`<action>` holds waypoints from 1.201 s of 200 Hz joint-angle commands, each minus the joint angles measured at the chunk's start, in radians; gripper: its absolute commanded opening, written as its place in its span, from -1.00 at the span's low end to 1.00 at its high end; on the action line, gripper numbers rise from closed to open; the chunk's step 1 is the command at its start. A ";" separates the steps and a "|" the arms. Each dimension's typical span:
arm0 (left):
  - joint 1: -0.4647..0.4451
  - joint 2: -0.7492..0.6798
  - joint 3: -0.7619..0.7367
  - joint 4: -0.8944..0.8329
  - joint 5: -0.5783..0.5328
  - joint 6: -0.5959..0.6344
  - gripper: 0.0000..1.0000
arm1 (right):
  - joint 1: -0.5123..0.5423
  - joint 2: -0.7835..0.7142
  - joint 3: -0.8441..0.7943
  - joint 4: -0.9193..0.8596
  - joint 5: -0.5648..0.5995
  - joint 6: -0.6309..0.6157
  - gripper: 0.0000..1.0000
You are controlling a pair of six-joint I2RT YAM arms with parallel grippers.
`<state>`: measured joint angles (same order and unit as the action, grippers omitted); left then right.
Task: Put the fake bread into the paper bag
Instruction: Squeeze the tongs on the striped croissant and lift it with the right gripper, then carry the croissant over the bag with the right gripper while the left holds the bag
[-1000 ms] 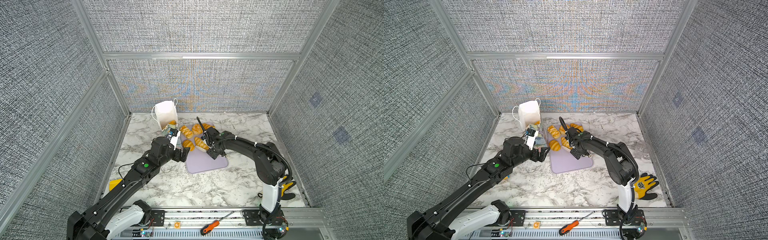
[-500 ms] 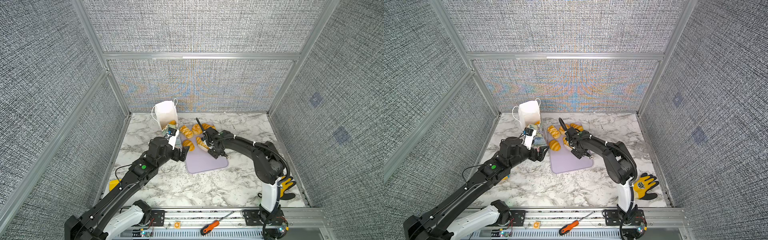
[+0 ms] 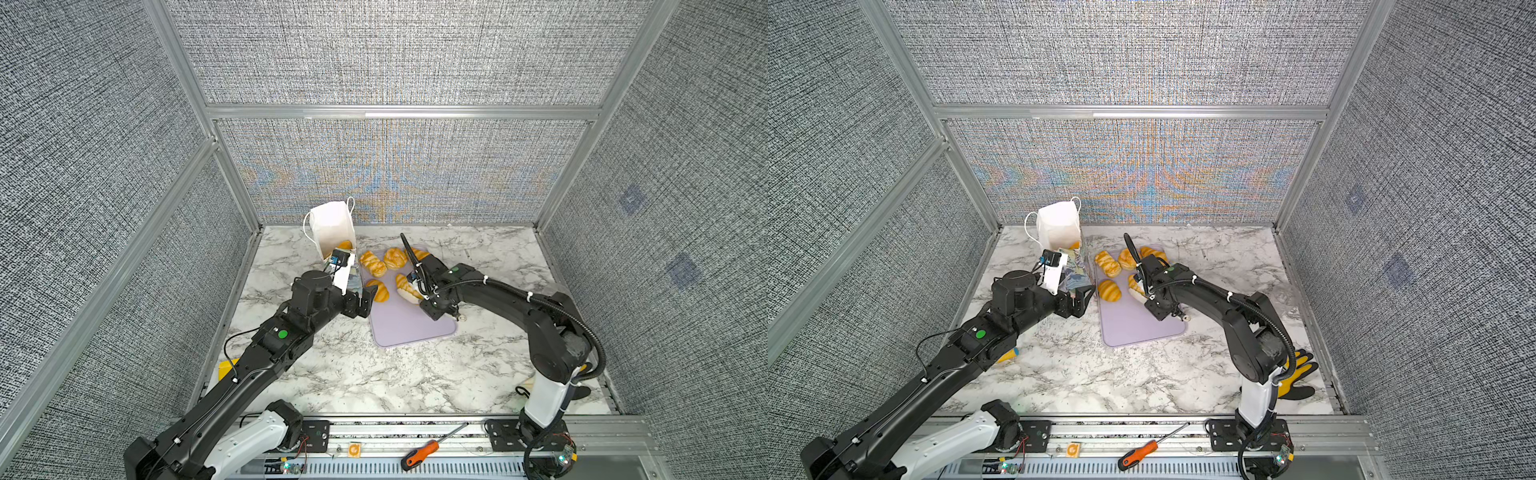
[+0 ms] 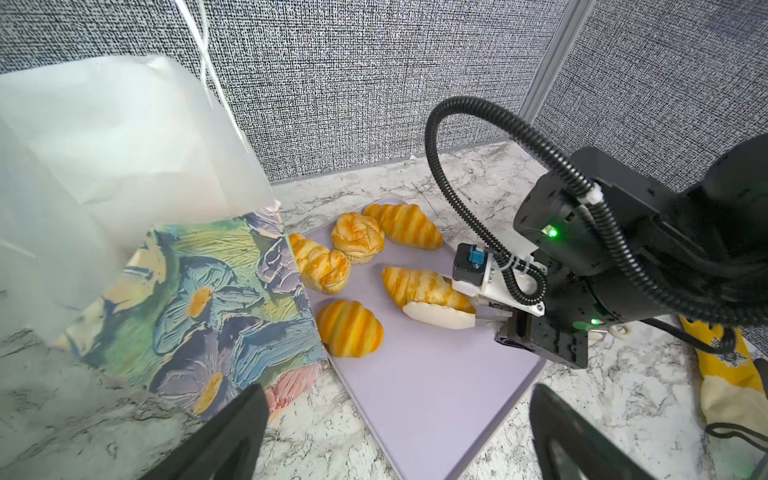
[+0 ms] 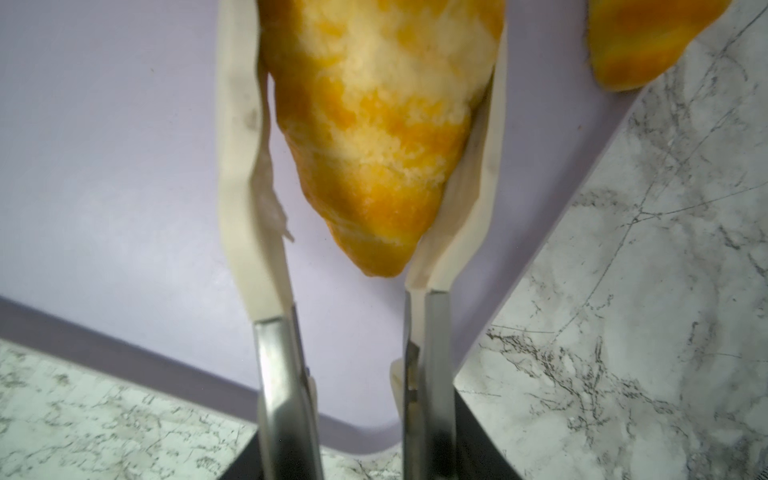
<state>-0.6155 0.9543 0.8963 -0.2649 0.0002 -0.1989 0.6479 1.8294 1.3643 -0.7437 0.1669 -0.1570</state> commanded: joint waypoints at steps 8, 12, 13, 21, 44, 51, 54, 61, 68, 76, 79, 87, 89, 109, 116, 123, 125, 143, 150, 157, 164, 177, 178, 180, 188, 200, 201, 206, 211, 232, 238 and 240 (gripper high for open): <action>0.002 0.000 0.018 -0.025 -0.007 -0.001 0.99 | 0.000 -0.038 -0.015 0.033 -0.043 0.040 -0.11; 0.003 0.000 0.018 -0.027 -0.006 -0.001 0.99 | -0.001 -0.045 -0.019 0.037 -0.046 0.044 -0.10; 0.003 -0.001 0.018 -0.027 -0.007 0.000 0.99 | -0.001 -0.046 -0.019 0.038 -0.047 0.046 -0.10; 0.005 -0.005 0.020 -0.029 -0.008 0.000 0.99 | 0.001 -0.060 -0.026 0.045 -0.054 0.052 -0.11; 0.013 -0.013 0.030 -0.044 -0.012 0.001 0.99 | -0.001 -0.095 -0.034 0.057 -0.072 0.075 -0.11; 0.015 -0.015 0.034 -0.050 -0.013 0.002 0.99 | 0.001 -0.104 -0.034 0.059 -0.077 0.081 -0.11; 0.016 -0.016 0.036 -0.053 -0.014 0.002 0.99 | 0.002 -0.109 -0.034 0.059 -0.079 0.083 -0.11; 0.019 -0.016 0.040 -0.060 -0.015 0.002 0.99 | 0.004 -0.117 -0.034 0.061 -0.084 0.088 -0.11; 0.022 -0.018 0.045 -0.066 -0.019 0.003 0.99 | 0.007 -0.125 -0.035 0.063 -0.086 0.093 -0.12; 0.025 -0.018 0.050 -0.072 -0.025 0.003 0.99 | 0.010 -0.136 -0.034 0.064 -0.089 0.096 -0.11; 0.026 -0.019 0.053 -0.075 -0.027 0.004 0.99 | 0.013 -0.138 -0.033 0.064 -0.090 0.098 -0.12; 0.028 -0.021 0.056 -0.078 -0.033 0.005 0.99 | 0.019 -0.145 -0.032 0.066 -0.089 0.102 -0.12; 0.028 -0.022 0.056 -0.079 -0.034 0.007 0.99 | 0.019 -0.146 -0.032 0.066 -0.089 0.103 -0.12; 0.035 -0.025 0.067 -0.087 -0.027 0.020 0.99 | 0.033 -0.163 -0.027 0.070 -0.089 0.117 -0.12; 0.036 -0.026 0.072 -0.091 -0.022 0.025 0.99 | 0.037 -0.170 -0.025 0.074 -0.090 0.122 -0.12; 0.039 -0.027 0.076 -0.095 -0.021 0.023 0.99 | 0.043 -0.175 -0.024 0.078 -0.092 0.127 -0.12; 0.040 -0.026 0.077 -0.096 -0.023 0.023 0.99 | 0.044 -0.178 -0.024 0.079 -0.092 0.129 -0.12; 0.046 -0.033 0.081 -0.100 -0.032 0.021 0.99 | 0.058 -0.194 -0.022 0.090 -0.099 0.142 -0.12; 0.049 -0.038 0.082 -0.098 -0.032 0.023 0.99 | 0.064 -0.198 -0.019 0.092 -0.099 0.144 -0.12; 0.051 -0.041 0.083 -0.099 -0.032 0.025 0.99 | 0.067 -0.201 -0.015 0.092 -0.099 0.146 -0.12; 0.055 -0.043 0.086 -0.100 -0.031 0.029 0.99 | 0.072 -0.204 -0.009 0.090 -0.099 0.150 -0.12; 0.062 -0.046 0.091 -0.110 -0.031 0.033 0.99 | 0.083 -0.208 0.000 0.090 -0.098 0.154 -0.11; 0.062 -0.046 0.092 -0.110 -0.031 0.035 0.99 | 0.083 -0.208 0.000 0.090 -0.098 0.154 -0.12; 0.063 -0.047 0.094 -0.112 -0.031 0.037 0.99 | 0.085 -0.208 0.003 0.090 -0.098 0.155 -0.11; 0.065 -0.053 0.096 -0.118 -0.032 0.040 0.99 | 0.090 -0.208 0.012 0.086 -0.098 0.157 -0.12; 0.071 -0.065 0.095 -0.123 -0.040 0.044 0.99 | 0.098 -0.210 0.029 0.080 -0.094 0.164 -0.12; 0.072 -0.066 0.094 -0.123 -0.041 0.045 0.99 | 0.099 -0.211 0.031 0.081 -0.093 0.164 -0.12; 0.075 -0.072 0.093 -0.123 -0.043 0.051 0.99 | 0.103 -0.211 0.038 0.081 -0.091 0.167 -0.12; 0.079 -0.077 0.093 -0.125 -0.044 0.053 0.99 | 0.109 -0.211 0.045 0.081 -0.089 0.168 -0.12; 0.105 -0.092 0.098 -0.135 -0.039 0.069 0.99 | 0.129 -0.217 0.072 0.084 -0.083 0.173 -0.12; 0.115 -0.094 0.102 -0.138 -0.034 0.071 0.99 | 0.134 -0.218 0.078 0.085 -0.084 0.175 -0.12; 0.118 -0.094 0.104 -0.139 -0.032 0.072 0.99 | 0.135 -0.217 0.080 0.086 -0.084 0.175 -0.12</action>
<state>-0.5213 0.8677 0.9871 -0.3954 -0.0296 -0.1543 0.7685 1.6207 1.4189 -0.6849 0.0750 0.0017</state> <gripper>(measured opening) 0.995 0.443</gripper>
